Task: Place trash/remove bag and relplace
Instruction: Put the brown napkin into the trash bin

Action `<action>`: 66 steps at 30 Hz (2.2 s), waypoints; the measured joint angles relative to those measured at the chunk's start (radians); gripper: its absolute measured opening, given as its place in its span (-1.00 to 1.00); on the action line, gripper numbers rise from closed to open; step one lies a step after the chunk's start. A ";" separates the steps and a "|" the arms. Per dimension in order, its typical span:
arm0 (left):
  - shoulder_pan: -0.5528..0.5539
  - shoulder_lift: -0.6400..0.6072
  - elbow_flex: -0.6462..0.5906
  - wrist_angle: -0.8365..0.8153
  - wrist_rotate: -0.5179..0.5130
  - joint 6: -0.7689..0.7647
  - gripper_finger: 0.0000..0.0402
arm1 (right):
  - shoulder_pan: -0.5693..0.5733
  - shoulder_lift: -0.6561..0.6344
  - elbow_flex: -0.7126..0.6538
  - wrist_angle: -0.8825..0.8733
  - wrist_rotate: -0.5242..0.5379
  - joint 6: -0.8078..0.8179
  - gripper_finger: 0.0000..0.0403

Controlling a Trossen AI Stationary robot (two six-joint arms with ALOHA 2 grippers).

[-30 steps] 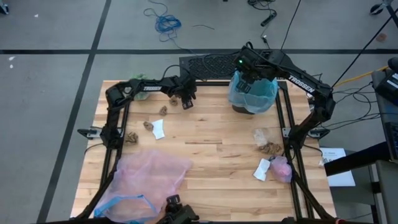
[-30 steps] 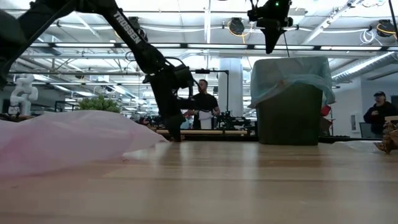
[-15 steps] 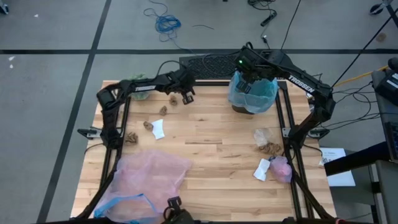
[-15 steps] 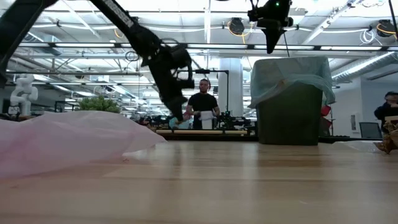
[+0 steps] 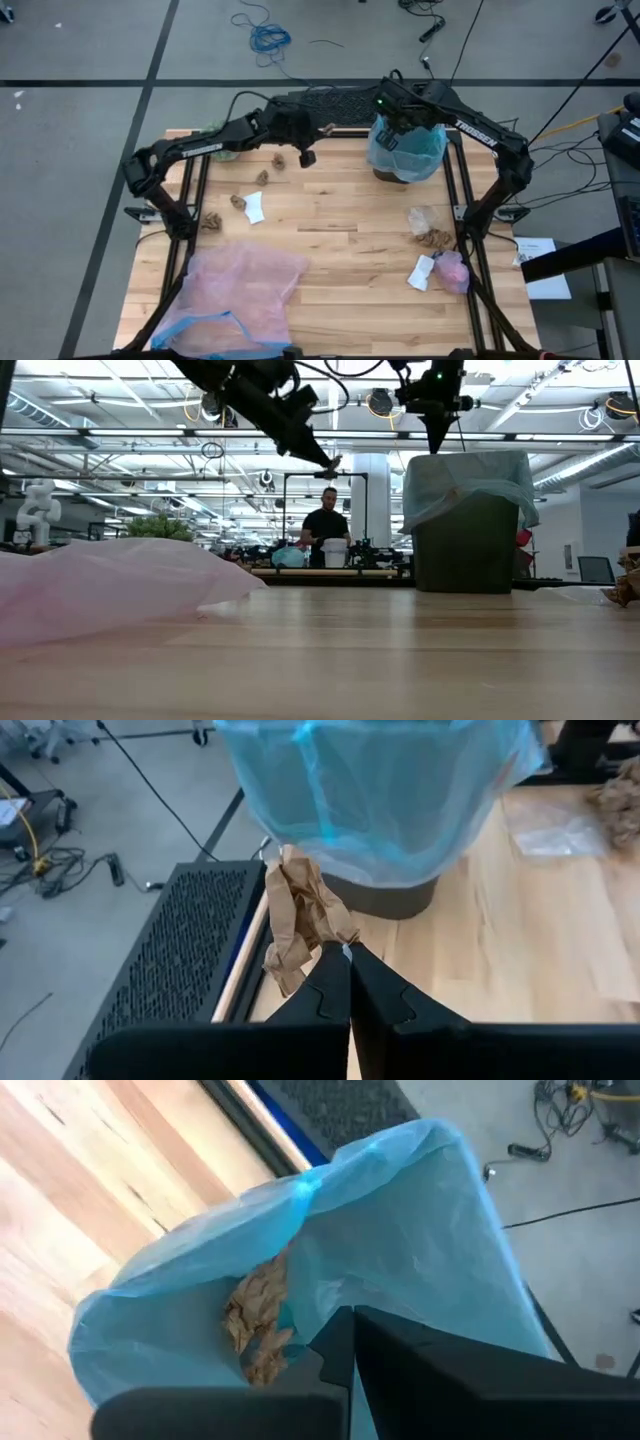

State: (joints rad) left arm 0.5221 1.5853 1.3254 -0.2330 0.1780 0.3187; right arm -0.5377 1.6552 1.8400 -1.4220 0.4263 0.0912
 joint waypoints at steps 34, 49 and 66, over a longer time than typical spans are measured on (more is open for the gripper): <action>0.072 -0.239 -0.001 -0.182 -0.134 -0.026 -1.00 | 0.136 0.083 -0.001 0.132 -0.636 -0.115 -1.00; -0.046 -0.100 -0.001 0.280 0.312 -0.157 -1.00 | 0.182 -0.192 0.001 0.215 -0.382 -0.017 -1.00; -0.178 0.318 0.400 0.046 0.127 0.008 -0.63 | 0.187 -0.365 0.001 0.347 -0.370 -0.002 -0.84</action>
State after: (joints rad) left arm 0.3437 1.9030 1.7250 -0.1865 0.3053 0.3263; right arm -0.3505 1.2903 1.8412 -1.0748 0.0566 0.0892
